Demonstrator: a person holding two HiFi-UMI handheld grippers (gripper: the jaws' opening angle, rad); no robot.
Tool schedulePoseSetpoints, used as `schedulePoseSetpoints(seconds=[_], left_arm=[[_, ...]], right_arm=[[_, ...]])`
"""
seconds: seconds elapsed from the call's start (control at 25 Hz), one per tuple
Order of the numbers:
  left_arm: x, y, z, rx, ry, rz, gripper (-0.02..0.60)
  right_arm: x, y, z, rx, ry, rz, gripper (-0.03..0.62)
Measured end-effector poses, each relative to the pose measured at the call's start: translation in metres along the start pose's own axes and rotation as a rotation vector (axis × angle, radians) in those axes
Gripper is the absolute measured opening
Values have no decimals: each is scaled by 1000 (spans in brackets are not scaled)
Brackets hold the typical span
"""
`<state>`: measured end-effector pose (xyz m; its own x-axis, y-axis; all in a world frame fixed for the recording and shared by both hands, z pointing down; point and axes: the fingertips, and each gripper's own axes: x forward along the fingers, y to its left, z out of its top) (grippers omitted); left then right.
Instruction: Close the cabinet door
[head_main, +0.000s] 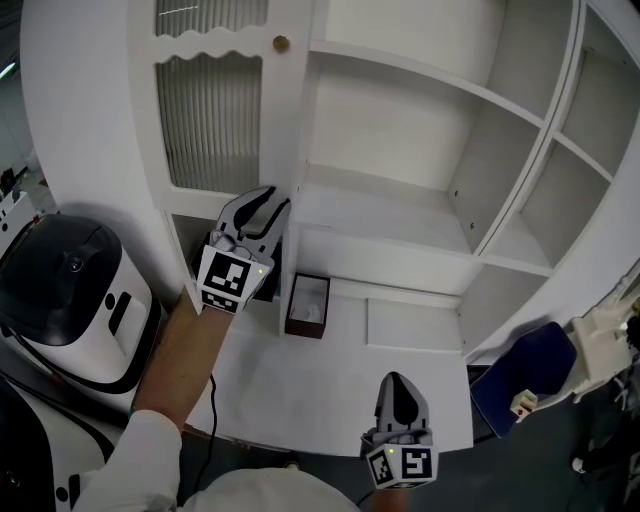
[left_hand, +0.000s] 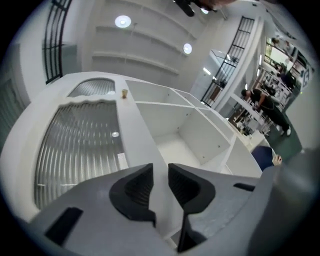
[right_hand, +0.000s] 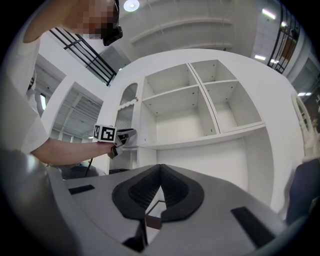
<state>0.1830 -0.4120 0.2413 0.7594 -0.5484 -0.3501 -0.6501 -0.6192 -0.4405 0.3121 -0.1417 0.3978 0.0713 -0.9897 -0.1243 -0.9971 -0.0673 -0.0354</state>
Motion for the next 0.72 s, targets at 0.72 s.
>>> schedulePoseSetpoints(seconds=[0.72], left_arm=[[-183,43,5,-134,63,67,5]], right_arm=[[42,97,4,-5,3,206,-2]])
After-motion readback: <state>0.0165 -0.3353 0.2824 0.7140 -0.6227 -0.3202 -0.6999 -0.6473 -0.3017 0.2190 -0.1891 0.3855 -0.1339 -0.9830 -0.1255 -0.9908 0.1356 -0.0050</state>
